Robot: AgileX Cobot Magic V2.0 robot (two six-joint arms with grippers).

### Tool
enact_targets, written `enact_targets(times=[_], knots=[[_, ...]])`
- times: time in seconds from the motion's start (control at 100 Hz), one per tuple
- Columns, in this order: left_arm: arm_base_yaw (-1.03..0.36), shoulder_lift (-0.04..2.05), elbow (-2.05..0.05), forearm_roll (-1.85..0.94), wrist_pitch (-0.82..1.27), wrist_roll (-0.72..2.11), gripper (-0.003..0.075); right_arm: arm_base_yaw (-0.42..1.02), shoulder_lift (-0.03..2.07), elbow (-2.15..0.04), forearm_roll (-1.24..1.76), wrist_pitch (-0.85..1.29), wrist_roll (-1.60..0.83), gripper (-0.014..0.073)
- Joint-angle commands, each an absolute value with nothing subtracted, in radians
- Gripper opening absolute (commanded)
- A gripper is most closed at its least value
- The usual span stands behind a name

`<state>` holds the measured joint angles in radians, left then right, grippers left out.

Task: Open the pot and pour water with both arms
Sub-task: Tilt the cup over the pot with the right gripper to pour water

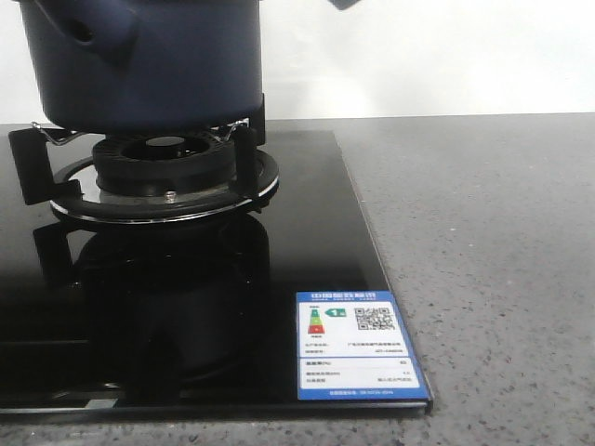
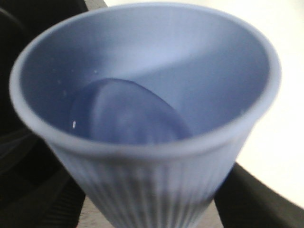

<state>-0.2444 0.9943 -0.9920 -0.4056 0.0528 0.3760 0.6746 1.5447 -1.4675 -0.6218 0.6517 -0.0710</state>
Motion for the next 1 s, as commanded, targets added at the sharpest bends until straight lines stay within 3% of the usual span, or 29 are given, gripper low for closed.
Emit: enact_targets(times=[0.0, 0.29, 0.99], knots=[[-0.242, 0.973, -1.036, -0.406, -0.042, 0.375, 0.0414, 0.701, 1.519, -1.521, -0.768, 0.621, -0.08, 0.0316], [-0.242, 0.973, -1.036, -0.406, -0.039, 0.375, 0.0414, 0.769, 1.557, -1.521, -1.021, 0.623, -0.08, 0.0315], [-0.242, 0.973, -1.036, -0.406, -0.035, 0.375, 0.0414, 0.777, 1.574, -1.521, -1.44, 0.566, -0.08, 0.0315]])
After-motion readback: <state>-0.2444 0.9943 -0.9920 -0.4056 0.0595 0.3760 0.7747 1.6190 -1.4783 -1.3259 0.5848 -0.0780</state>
